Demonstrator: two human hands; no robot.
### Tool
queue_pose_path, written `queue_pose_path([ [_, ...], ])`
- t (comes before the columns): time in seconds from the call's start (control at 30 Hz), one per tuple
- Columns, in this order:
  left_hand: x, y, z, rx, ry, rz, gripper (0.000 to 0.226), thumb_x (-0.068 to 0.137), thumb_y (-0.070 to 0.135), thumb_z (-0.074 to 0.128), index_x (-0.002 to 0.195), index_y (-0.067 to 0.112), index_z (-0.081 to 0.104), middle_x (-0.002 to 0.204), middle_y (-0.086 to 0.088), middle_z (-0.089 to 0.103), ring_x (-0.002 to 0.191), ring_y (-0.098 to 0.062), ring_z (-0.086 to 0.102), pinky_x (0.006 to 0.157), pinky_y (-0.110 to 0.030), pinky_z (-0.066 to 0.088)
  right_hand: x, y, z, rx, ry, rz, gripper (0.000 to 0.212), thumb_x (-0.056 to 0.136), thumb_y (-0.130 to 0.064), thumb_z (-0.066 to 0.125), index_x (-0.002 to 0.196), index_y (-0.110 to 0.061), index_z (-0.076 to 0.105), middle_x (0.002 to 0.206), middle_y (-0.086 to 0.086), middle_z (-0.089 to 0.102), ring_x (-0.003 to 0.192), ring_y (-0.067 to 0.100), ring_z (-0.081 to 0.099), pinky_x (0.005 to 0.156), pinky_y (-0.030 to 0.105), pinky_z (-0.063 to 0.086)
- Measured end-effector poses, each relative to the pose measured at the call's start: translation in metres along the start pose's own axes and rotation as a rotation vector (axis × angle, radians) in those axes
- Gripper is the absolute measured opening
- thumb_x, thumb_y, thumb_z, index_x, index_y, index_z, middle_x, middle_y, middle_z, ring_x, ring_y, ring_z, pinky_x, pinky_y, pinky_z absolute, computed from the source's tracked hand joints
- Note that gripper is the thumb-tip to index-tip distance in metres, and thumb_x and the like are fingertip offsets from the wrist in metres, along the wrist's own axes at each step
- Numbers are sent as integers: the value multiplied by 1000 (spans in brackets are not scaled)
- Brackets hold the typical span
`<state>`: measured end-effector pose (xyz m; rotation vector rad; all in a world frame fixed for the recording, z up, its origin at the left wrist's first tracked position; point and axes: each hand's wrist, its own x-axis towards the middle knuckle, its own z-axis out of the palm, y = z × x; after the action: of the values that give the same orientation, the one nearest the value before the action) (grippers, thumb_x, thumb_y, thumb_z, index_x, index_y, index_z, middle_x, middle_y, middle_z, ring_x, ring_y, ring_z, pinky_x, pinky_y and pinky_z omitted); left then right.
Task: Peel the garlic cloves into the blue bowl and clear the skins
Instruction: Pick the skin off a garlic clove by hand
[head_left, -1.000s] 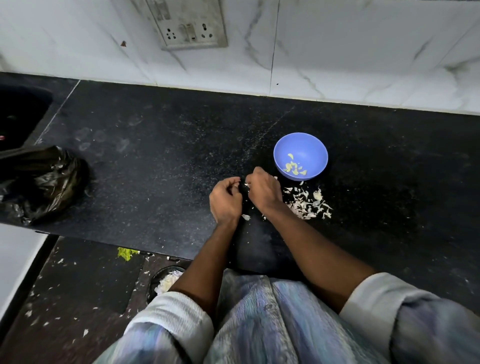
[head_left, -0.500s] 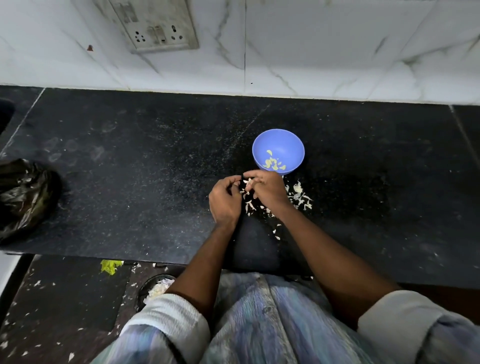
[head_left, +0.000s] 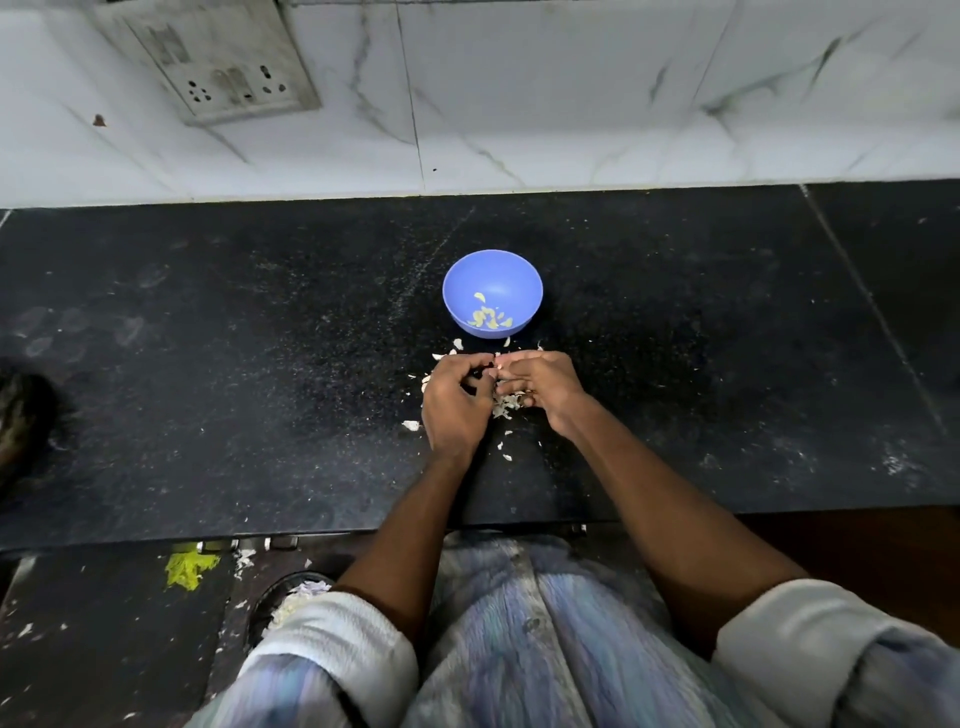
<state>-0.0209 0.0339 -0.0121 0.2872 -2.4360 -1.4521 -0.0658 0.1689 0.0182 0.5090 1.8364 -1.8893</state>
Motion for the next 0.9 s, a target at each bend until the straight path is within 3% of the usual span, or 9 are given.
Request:
queue_pose_path([
  [0.17,1,5,4,60,-23,17,17,89,27,81,104,37,82,96,17,70,73,-6,65,66,-23,53,-4,-7,-7,-102,9,-54,20,86,1,62,100,-1,75,88,20,77,64,17,70,43,20,30],
  [0.3,6,8,8,100,-2,23,12,88,26,83,98,33,83,92,15,71,79,-5,66,68,-25,52,-3,-9,-10,-106,-9,-49,18,89,-1,63,102,-4,75,85,15,78,66,17,71,44,19,32],
  [0.4,13,9,13,-62,51,-133,7,89,19,82,91,25,84,85,14,76,75,-6,70,71,-27,55,-5,-12,-12,-109,-62,-26,18,92,-8,67,108,-6,74,90,14,79,69,16,71,50,21,35],
  [0.57,15,7,17,-398,-1,-375,8,96,7,74,96,10,82,84,-2,80,72,-7,71,72,-26,57,1,-11,-12,-97,-65,-78,13,90,-9,72,102,-3,76,91,14,79,69,14,67,52,20,37],
  [0.73,15,6,15,-484,-50,-349,8,96,5,74,99,9,80,87,-7,81,79,-17,74,77,-31,62,5,-10,-13,-67,-58,-86,16,84,-4,76,98,2,77,94,23,77,65,12,63,54,22,39],
  [0.9,14,-1,16,-491,-128,-332,15,97,6,73,107,11,81,92,-6,82,84,-25,74,84,-45,60,10,-5,-13,-153,6,-145,8,88,0,71,96,0,74,81,11,77,62,8,64,54,22,42],
])
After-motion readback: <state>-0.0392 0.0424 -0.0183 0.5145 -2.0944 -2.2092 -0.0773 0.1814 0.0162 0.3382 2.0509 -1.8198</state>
